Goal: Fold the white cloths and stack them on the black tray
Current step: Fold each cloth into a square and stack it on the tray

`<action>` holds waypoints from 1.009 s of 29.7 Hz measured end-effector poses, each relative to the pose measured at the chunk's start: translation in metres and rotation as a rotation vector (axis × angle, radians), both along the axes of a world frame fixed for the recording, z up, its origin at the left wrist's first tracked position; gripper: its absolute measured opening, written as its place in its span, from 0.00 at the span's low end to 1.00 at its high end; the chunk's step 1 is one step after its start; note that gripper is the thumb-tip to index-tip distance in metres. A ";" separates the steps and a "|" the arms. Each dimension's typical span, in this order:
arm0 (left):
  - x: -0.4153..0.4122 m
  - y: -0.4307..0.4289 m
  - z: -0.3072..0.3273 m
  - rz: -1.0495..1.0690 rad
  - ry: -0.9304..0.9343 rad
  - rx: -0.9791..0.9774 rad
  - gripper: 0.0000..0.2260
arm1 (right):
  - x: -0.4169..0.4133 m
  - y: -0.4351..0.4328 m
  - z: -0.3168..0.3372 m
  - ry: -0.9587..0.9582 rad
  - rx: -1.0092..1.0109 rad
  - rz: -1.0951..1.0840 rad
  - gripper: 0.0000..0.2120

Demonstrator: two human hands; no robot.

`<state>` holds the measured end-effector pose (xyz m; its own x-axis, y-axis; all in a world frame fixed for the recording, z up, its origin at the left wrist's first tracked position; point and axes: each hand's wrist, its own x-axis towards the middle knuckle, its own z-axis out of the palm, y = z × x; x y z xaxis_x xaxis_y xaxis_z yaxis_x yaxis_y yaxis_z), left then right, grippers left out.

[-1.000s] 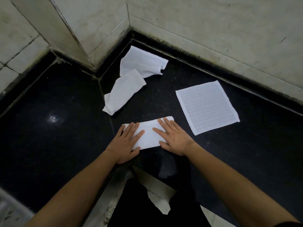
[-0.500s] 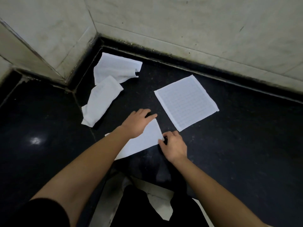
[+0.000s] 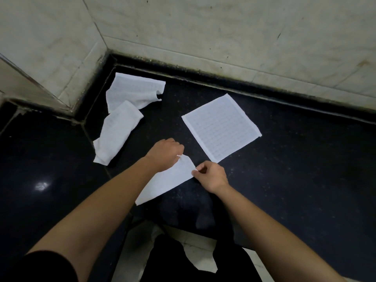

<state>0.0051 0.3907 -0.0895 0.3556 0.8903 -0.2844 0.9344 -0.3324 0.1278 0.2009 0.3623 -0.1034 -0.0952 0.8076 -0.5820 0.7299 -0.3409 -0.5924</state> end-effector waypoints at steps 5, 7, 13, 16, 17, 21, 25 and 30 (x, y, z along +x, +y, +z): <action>-0.024 -0.008 0.030 0.301 -0.190 0.024 0.13 | -0.003 0.032 0.022 0.250 -0.030 -0.061 0.11; -0.035 -0.006 0.046 0.307 -0.198 0.037 0.12 | -0.009 0.051 0.038 0.261 0.004 0.020 0.12; -0.063 -0.009 0.112 0.416 -0.356 0.283 0.04 | -0.028 0.087 0.123 0.216 0.284 0.261 0.02; -0.067 -0.017 0.136 0.468 -0.459 0.383 0.03 | -0.031 0.089 0.156 0.256 0.452 0.334 0.03; -0.068 -0.022 0.141 0.481 -0.489 0.413 0.03 | -0.031 0.087 0.162 0.266 0.495 0.363 0.04; -0.062 -0.052 0.132 0.499 -0.512 0.472 0.04 | -0.022 0.073 0.158 0.236 0.587 0.502 0.02; -0.045 -0.105 0.074 0.468 -0.475 0.330 0.07 | -0.006 0.037 0.110 0.100 0.550 0.710 0.02; -0.015 -0.181 -0.006 0.389 -0.355 0.102 0.11 | 0.019 -0.027 0.035 -0.120 0.386 1.065 0.07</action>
<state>-0.0098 0.2096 -0.0955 0.0523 0.9923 -0.1119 0.8964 0.0027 0.4433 0.2199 0.3349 -0.0684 -0.8003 0.4767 -0.3639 0.5983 0.6758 -0.4305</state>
